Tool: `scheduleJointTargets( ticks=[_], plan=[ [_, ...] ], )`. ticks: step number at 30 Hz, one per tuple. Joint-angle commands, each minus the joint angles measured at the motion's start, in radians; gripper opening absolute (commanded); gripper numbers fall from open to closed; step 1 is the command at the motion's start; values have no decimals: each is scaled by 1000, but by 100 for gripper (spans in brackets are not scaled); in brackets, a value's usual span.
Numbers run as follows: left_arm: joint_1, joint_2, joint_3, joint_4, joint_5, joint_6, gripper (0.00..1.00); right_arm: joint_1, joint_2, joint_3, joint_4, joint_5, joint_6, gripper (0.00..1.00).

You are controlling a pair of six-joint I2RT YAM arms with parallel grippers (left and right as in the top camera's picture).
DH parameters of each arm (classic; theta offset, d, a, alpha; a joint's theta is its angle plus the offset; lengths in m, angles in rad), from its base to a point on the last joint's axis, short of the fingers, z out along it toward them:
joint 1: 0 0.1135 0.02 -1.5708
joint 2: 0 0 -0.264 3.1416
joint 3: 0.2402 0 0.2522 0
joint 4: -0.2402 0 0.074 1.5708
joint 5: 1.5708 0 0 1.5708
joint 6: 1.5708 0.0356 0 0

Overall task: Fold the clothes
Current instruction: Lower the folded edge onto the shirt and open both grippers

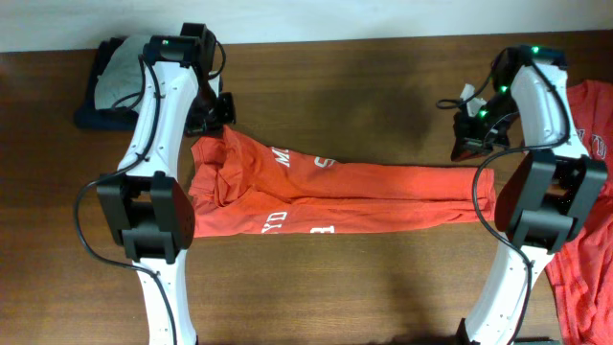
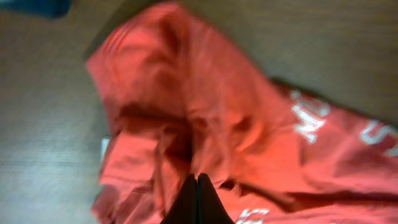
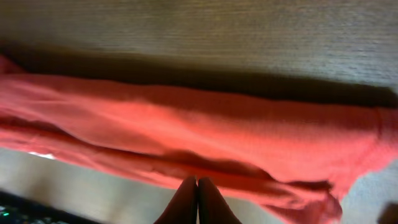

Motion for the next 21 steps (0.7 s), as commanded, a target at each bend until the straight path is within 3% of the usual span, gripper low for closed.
scheduleJointTargets(
  ticks=[1, 10, 21],
  plan=[
    [4, -15, -1, 17, 54, 2, 0, -1, -19, -80, 50, 18, -3, 5],
    [4, -11, -85, 93, 76, 2, 0, 28, -18, -292, 252, 18, -3, 4],
    [4, -10, -249, 236, 167, 2, 0, 39, -14, -321, 280, 18, 0, 4]
  ],
)
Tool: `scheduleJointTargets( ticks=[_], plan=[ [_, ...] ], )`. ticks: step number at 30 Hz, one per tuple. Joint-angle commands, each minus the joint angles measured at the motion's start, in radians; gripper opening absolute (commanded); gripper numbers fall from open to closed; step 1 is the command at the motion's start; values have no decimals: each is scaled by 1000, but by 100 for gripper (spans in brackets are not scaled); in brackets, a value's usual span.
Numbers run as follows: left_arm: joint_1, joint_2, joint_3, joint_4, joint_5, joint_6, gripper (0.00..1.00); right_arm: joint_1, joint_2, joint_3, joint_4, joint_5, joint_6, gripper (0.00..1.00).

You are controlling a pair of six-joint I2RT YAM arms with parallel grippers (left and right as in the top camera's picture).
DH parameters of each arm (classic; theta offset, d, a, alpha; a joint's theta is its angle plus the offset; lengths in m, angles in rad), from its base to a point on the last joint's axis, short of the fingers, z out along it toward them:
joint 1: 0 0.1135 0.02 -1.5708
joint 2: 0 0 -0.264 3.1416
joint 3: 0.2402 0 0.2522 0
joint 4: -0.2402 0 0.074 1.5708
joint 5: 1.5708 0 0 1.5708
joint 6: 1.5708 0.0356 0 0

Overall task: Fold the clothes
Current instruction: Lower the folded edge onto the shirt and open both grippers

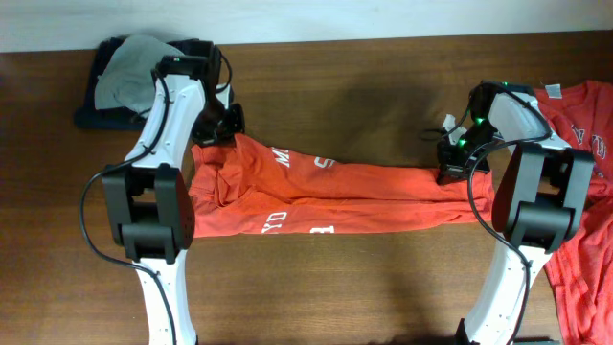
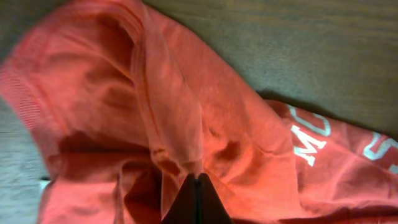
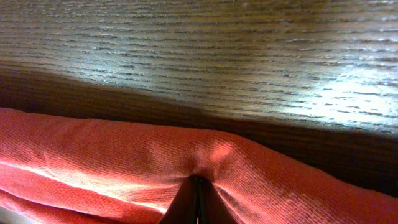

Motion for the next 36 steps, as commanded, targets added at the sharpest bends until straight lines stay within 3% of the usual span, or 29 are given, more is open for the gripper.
scheduleJointTargets(
  ticks=[1, 12, 18, 27, 36],
  plan=[
    [4, -10, -42, 43, 86, 2, 0, 14, -13, -19, 8, 6, 0, 4],
    [-12, -10, -42, 76, 147, 3, 0, 14, -13, -19, 10, 6, 0, 4],
    [-53, -10, -53, 72, -74, 2, 0, 14, -13, -19, 10, 6, 0, 4],
    [-29, -10, -146, -5, -287, -16, 0, 14, -13, -19, 11, 7, 0, 4],
    [85, -10, -150, -69, -355, -56, 0, 13, -13, -19, 11, 22, 0, 4]
  ],
)
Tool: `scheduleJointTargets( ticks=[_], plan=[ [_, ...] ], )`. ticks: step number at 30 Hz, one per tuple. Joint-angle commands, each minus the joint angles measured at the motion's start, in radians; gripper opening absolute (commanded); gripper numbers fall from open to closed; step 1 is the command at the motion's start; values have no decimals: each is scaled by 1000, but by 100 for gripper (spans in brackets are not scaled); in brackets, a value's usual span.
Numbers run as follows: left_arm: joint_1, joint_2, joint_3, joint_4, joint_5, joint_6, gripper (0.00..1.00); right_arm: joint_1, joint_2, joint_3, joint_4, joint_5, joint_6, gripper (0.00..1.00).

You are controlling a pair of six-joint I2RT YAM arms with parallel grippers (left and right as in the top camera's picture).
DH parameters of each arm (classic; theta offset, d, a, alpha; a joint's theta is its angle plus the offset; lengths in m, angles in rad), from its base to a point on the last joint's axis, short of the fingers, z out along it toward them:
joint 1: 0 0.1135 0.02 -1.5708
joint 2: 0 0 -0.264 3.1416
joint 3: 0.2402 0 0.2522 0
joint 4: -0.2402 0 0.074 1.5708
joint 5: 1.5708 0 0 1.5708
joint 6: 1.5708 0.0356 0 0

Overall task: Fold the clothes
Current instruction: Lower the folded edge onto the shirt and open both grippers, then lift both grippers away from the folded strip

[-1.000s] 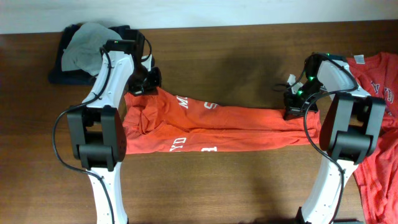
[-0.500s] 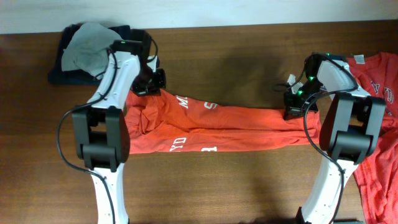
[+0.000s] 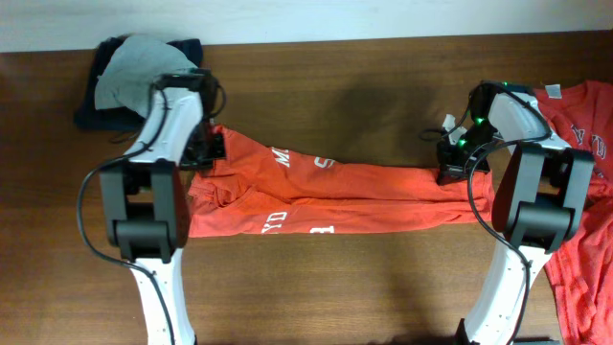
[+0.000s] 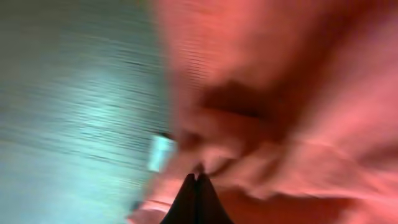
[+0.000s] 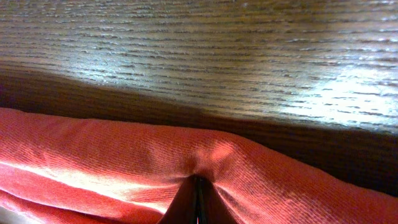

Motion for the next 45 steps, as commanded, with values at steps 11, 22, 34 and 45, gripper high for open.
scheduleJointTargets(
  ticks=[11, 22, 34, 45],
  plan=[
    [42, -56, 96, -32, -7, -24, 0, 13, -12, -19, 6, 19, 0, 4],
    [40, -204, 256, -32, 3, -23, 3, 2, -103, 168, -113, -55, 0, 5],
    [42, -200, 256, 39, -60, -23, 81, -223, -259, 222, -233, 5, 0, 32],
    [42, -200, 256, 59, -60, -23, 99, -328, -257, 138, -234, 5, 0, 64]
  ],
)
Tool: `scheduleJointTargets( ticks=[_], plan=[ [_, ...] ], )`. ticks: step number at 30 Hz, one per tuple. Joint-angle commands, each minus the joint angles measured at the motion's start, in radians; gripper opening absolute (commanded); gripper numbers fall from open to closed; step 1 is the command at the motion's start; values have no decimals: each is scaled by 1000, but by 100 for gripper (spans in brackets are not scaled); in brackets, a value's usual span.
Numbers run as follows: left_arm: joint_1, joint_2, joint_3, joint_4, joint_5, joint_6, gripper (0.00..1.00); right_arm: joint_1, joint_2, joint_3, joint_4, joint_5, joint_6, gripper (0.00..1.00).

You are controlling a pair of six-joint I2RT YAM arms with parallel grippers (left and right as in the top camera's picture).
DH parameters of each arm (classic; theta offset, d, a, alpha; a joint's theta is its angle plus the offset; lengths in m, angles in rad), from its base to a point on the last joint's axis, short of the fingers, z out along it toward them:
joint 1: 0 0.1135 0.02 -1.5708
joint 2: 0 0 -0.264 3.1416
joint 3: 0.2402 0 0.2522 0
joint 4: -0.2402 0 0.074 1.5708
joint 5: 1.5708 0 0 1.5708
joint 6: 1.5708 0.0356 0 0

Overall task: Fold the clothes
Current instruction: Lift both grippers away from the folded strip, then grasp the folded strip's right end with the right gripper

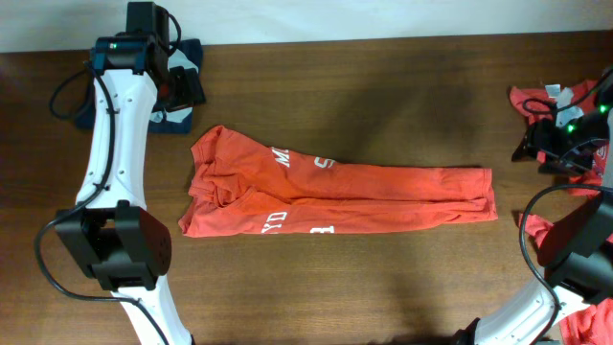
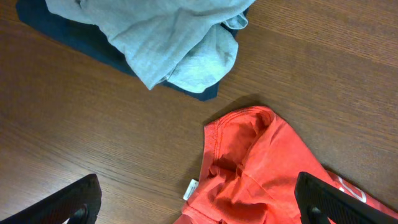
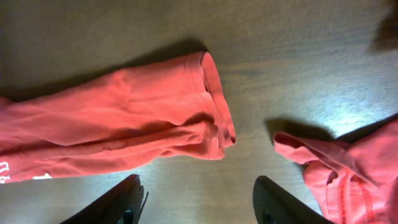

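Note:
A red shirt with white lettering [image 1: 335, 192] lies on the wooden table, folded into a long strip. Its collar end [image 2: 261, 162] shows in the left wrist view and its hem end [image 3: 124, 124] in the right wrist view. My left gripper [image 1: 187, 91] hangs open above the table behind the shirt's left end, holding nothing [image 2: 199, 211]. Open too, my right gripper [image 1: 530, 146] hangs off the shirt's right end, with bare table between its fingers [image 3: 199, 208].
A grey garment on a navy one [image 2: 168, 31] lies at the back left corner, partly under my left arm. More red clothing [image 1: 536, 96] lies at the right edge, close to my right gripper [image 3: 348, 168].
Both grippers have opened and let go of the red shirt. The left one has gone back and up toward the grey pile, the right one out to the right. The shirt lies flat.
Both grippers were shut low over the shirt's ends, left at the collar, right at the hem. They stayed shut on the cloth there, the left shifting slightly over the collar end. Now both are open and clear of the strip.

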Motion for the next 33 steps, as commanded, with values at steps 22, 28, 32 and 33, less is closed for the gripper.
scheduleJointTargets(
  ticks=[22, 28, 32, 33],
  plan=[
    [0, 7, 3, 2, -14, 1, 99, 126, -2, -633, 615, 16, -68, 81],
    [0, 7, 3, 2, -14, 1, 99, 129, -2, -628, 661, 13, -45, 4],
    [0, 7, 3, 2, -14, 1, 99, 116, -2, -557, 636, 17, -45, 4],
    [0, 7, 3, 2, -14, 1, 99, 108, -2, -540, 627, 17, -46, 4]
  ],
)
